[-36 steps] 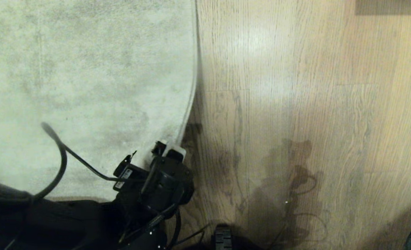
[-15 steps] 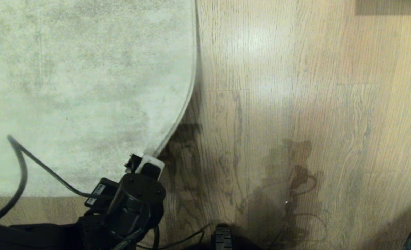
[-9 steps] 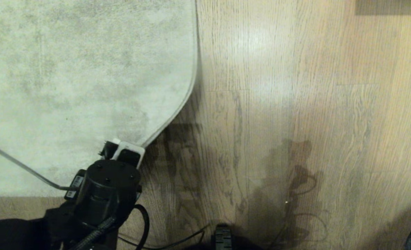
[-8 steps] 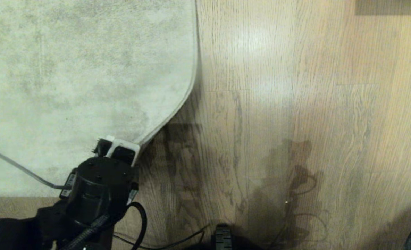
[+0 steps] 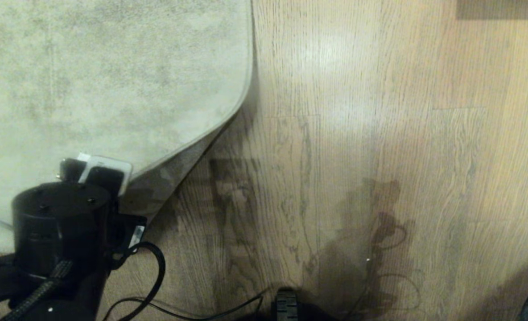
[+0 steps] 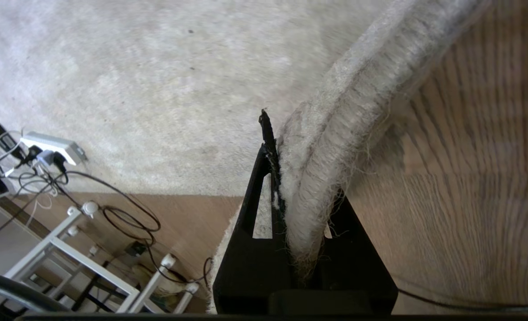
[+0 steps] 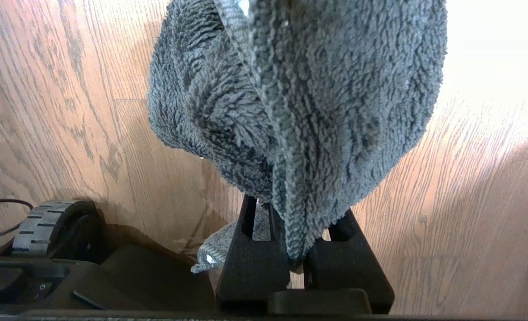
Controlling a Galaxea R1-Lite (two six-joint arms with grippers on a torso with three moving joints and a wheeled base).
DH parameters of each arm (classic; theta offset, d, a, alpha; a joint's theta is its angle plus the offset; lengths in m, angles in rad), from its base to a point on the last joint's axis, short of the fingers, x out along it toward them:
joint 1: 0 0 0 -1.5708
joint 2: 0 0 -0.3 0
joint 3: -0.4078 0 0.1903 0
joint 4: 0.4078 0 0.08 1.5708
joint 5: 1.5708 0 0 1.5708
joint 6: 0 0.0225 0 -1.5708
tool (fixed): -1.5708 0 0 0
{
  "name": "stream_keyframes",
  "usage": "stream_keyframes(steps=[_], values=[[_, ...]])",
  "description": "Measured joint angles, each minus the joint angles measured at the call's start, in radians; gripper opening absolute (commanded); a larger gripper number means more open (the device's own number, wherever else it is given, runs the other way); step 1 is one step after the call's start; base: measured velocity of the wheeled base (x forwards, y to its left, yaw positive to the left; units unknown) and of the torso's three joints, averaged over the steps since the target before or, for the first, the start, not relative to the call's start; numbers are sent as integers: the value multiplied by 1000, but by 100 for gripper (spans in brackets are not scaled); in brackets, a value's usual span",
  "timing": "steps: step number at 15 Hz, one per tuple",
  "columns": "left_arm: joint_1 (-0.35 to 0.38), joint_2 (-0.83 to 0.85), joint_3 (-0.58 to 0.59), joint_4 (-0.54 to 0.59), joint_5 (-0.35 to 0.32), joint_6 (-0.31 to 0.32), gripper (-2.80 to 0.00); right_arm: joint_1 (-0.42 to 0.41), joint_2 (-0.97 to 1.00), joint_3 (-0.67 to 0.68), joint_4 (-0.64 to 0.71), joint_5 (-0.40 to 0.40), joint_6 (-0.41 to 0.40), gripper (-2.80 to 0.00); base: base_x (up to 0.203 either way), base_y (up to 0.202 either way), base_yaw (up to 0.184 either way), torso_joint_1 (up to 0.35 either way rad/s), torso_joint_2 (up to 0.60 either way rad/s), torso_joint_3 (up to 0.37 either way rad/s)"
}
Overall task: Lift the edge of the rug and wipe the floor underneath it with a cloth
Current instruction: Lift up the carpet
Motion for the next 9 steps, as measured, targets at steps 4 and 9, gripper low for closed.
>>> stream_keyframes(steps=[4,9], values=[[42,-45,3,-1,0,23,-280,0,0,0,0,0,0,-280,0,0,0,0,0,0],[74,-86,46,-2,0,26,-280,0,0,0,0,0,0,-280,0,0,0,0,0,0]])
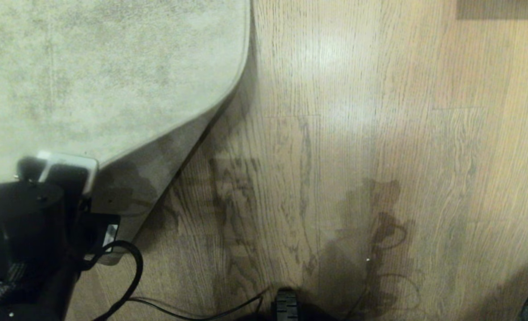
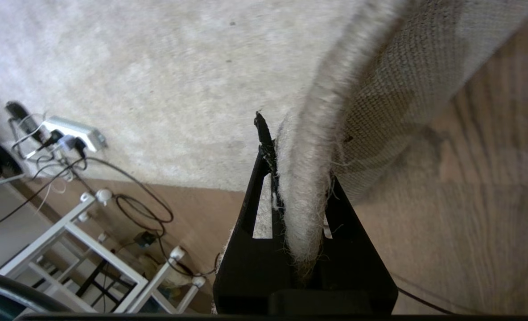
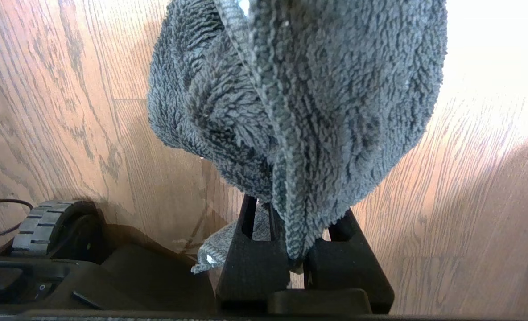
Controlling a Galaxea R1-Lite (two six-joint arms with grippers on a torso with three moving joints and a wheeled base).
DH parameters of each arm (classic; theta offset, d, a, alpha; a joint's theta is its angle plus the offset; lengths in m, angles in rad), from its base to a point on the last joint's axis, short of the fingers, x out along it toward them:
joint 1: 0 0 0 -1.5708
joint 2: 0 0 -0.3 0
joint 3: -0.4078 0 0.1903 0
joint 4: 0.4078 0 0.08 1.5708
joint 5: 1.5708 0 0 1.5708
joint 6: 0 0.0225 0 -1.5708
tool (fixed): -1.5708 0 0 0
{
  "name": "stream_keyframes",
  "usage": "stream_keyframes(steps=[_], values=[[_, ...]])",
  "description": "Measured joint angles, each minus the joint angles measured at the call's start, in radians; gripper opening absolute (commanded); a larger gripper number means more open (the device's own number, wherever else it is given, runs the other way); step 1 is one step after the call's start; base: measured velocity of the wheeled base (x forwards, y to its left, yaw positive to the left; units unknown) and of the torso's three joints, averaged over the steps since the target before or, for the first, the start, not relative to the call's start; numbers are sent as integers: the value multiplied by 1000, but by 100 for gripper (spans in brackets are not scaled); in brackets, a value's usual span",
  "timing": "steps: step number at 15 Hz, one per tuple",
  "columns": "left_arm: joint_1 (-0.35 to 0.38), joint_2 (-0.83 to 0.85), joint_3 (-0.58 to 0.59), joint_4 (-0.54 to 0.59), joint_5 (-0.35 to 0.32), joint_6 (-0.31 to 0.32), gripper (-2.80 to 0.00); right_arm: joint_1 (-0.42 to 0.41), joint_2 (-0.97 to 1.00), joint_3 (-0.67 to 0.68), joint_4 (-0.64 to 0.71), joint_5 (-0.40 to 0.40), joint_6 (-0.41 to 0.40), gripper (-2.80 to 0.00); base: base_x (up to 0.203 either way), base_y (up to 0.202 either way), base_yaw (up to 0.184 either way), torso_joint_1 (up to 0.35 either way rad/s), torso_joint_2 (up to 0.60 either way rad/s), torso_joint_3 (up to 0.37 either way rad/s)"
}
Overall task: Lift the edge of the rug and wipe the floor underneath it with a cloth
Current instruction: Lift up the carpet
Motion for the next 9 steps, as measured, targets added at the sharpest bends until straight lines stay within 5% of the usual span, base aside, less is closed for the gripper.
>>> stream_keyframes(steps=[9], values=[[10,-23,32,2,0,1,-280,0,0,0,0,0,0,-280,0,0,0,0,0,0]])
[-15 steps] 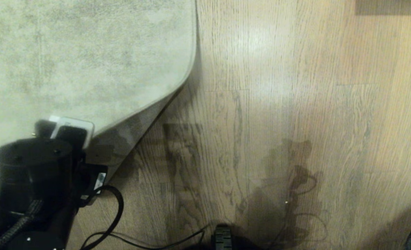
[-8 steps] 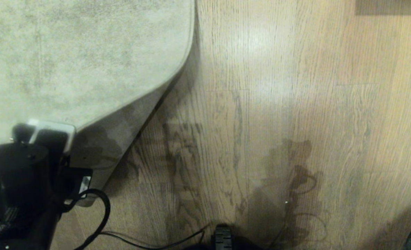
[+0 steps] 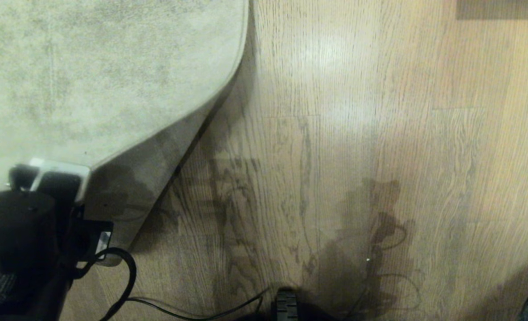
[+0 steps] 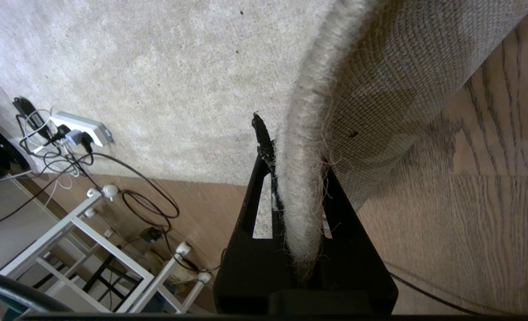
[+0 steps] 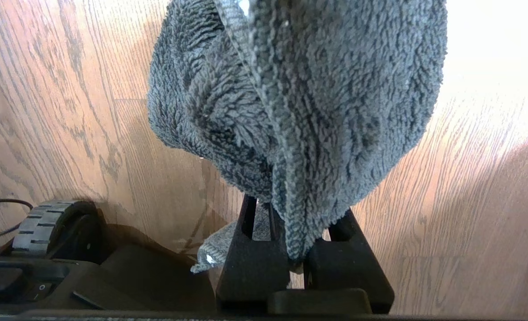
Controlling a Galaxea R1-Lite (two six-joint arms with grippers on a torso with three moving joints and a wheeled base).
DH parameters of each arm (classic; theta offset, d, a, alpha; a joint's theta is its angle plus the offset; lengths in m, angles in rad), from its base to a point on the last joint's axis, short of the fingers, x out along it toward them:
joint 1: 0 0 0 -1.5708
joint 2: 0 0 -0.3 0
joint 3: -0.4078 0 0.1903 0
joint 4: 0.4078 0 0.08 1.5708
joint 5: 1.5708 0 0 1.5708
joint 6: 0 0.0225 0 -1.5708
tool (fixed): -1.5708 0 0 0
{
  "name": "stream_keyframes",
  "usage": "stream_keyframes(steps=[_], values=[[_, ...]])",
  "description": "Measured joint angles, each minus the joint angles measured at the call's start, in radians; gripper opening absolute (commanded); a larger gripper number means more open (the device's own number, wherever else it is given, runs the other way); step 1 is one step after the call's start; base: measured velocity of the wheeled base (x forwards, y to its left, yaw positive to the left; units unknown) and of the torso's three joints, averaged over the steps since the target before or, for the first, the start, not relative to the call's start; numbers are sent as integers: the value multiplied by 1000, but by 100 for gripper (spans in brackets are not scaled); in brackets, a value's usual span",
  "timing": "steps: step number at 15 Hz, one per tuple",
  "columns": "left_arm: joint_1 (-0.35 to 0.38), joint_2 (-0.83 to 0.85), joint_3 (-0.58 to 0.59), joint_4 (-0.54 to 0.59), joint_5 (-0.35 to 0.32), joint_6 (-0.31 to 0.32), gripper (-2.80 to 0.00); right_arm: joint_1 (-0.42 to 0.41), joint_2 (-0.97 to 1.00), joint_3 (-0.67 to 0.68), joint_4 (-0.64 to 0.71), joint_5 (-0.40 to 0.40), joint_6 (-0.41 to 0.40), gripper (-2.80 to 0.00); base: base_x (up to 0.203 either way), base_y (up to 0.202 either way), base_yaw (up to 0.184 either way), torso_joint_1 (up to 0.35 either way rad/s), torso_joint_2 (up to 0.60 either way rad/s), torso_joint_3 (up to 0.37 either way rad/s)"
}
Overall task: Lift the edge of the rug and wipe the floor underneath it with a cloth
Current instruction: Lift up the carpet
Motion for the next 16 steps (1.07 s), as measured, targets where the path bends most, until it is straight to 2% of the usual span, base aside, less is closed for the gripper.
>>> stream_keyframes(steps=[3,8,16], values=[[0,0,0,-1,0,0,-280,0,0,0,0,0,0,-280,-39,0,1,2,0,1],[0,0,9,-3,-1,-1,-280,0,0,0,1,0,0,-280,-180,0,-1,1,2,3],[4,-3,11,0,0,-1,-280,0,0,0,0,0,0,-280,-8,0,0,0,0,0]])
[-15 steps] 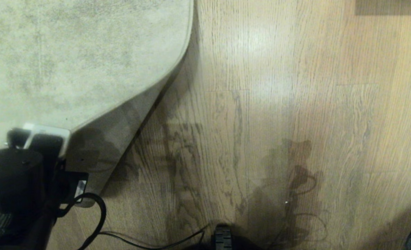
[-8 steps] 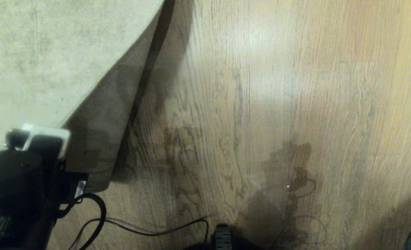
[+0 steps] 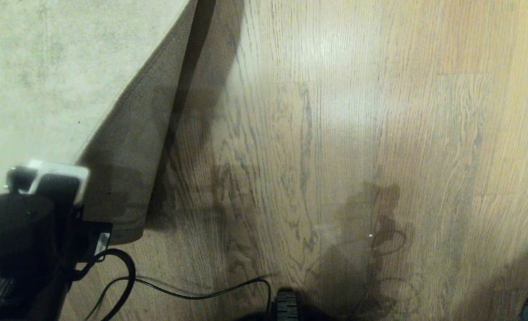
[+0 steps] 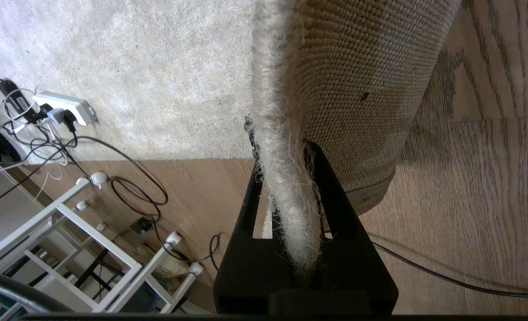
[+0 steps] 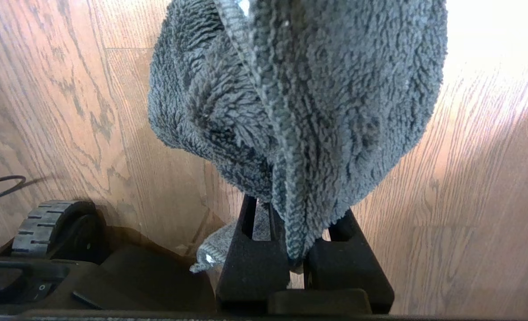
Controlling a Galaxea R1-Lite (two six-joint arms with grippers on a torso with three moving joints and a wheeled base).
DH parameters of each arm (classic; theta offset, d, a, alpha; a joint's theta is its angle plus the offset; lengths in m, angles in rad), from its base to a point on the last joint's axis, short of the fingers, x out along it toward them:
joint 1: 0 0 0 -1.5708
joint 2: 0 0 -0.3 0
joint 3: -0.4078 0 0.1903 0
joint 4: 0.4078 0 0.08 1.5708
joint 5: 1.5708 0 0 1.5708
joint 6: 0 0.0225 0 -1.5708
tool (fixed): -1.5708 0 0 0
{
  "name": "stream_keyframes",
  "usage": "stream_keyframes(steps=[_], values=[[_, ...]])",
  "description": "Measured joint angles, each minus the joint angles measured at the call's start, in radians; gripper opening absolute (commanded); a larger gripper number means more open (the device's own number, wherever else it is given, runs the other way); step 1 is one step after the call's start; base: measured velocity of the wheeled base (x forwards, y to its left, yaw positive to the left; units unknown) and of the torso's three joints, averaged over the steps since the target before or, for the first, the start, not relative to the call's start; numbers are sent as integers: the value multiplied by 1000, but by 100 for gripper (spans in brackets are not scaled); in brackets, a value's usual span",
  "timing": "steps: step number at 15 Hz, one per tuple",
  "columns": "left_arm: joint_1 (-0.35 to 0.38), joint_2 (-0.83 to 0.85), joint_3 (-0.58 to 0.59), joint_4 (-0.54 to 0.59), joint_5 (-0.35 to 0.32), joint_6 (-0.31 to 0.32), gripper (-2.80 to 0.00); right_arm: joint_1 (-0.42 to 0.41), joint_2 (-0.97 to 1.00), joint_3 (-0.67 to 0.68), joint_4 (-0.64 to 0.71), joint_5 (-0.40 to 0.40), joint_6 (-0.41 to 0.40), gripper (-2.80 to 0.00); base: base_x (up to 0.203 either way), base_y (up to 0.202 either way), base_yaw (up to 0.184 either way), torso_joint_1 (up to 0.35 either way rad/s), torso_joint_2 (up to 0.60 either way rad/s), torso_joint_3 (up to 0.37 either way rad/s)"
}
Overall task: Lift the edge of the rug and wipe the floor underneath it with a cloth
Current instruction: Lift up the carpet
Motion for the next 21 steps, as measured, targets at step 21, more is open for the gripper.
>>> stream_keyframes(steps=[21], values=[[31,-1,12,-1,-30,-4,-280,-1,0,0,0,0,0,-280,0,54,-1,1,1,1]])
